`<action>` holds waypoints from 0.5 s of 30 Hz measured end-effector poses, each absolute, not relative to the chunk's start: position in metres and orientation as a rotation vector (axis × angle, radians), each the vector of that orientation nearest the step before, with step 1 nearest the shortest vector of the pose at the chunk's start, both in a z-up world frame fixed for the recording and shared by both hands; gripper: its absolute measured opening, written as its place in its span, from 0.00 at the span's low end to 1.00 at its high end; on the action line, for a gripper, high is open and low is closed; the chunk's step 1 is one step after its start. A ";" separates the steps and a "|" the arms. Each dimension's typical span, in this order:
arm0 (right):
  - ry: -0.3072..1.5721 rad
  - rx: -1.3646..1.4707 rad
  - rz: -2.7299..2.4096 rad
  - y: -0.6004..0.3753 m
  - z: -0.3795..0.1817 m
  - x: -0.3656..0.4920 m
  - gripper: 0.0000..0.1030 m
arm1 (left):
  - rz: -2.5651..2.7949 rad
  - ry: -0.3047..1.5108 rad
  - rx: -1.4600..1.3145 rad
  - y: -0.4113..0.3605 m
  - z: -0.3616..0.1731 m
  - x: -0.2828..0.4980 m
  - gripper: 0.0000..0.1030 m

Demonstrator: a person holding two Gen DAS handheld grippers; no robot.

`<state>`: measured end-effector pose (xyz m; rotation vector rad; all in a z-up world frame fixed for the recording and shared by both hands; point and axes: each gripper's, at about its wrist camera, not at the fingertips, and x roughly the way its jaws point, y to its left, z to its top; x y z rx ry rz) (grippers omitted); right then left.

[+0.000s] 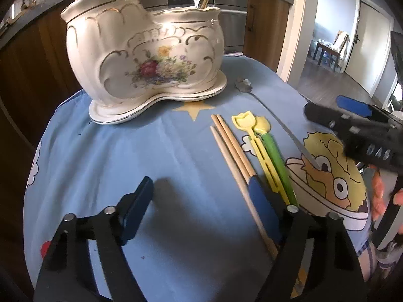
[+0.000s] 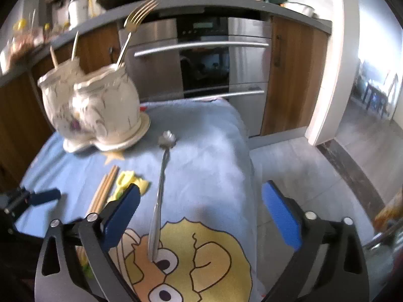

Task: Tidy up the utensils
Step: 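Move both tools back to the cloth and grasp another wooden chopstick with the left tool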

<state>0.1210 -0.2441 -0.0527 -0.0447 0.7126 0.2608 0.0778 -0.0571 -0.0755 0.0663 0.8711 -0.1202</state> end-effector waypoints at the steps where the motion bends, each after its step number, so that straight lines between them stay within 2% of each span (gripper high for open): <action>1: 0.720 -0.057 0.269 -0.241 -0.054 0.122 0.81 | -0.131 0.882 0.063 -0.058 -0.076 0.078 0.65; 4: 0.746 -0.075 0.272 -0.237 -0.058 0.124 0.62 | -0.152 0.892 0.069 -0.063 -0.076 0.081 0.59; 8: 0.785 -0.068 0.319 -0.230 -0.063 0.131 0.47 | -0.173 0.897 0.088 -0.068 -0.077 0.084 0.51; 9: 0.793 -0.067 0.330 -0.228 -0.064 0.134 0.40 | -0.182 0.894 0.092 -0.070 -0.077 0.085 0.48; 12: 0.836 -0.051 0.373 -0.220 -0.068 0.144 0.27 | -0.201 0.893 0.094 -0.068 -0.077 0.093 0.28; 13: 0.844 -0.050 0.382 -0.217 -0.069 0.147 0.22 | -0.202 0.895 0.091 -0.066 -0.076 0.096 0.18; 14: 0.850 -0.053 0.391 -0.215 -0.070 0.148 0.20 | -0.213 0.901 0.080 -0.062 -0.076 0.100 0.14; 15: 0.853 -0.059 0.399 -0.211 -0.071 0.149 0.19 | -0.229 0.909 0.065 -0.058 -0.075 0.103 0.13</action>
